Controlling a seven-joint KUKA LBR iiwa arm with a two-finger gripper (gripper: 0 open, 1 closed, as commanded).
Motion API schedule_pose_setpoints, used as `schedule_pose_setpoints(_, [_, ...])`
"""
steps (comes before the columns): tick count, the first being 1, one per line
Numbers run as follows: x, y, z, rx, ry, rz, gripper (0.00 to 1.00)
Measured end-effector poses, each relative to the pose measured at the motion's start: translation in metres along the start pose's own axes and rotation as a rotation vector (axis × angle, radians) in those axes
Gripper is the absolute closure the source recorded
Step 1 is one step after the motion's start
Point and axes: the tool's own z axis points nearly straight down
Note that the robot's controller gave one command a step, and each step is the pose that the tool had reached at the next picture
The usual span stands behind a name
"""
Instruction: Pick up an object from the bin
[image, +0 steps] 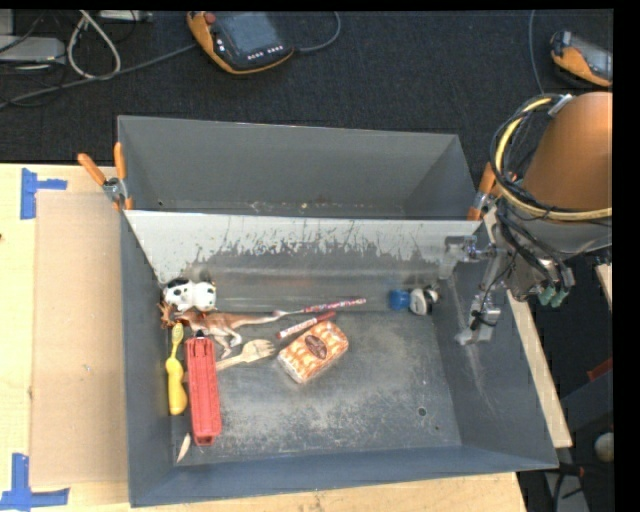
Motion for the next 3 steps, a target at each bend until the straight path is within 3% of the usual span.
schedule_pose_setpoints(1, [-0.019, 0.024, 0.052, 0.001, -0.005, -0.060, 0.00])
schedule_pose_setpoints(2, [-0.032, 0.082, 0.072, 0.001, -0.009, -0.122, 0.00])
schedule_pose_setpoints(3, [-0.004, 0.118, 0.121, 0.000, 0.000, -0.086, 0.00])
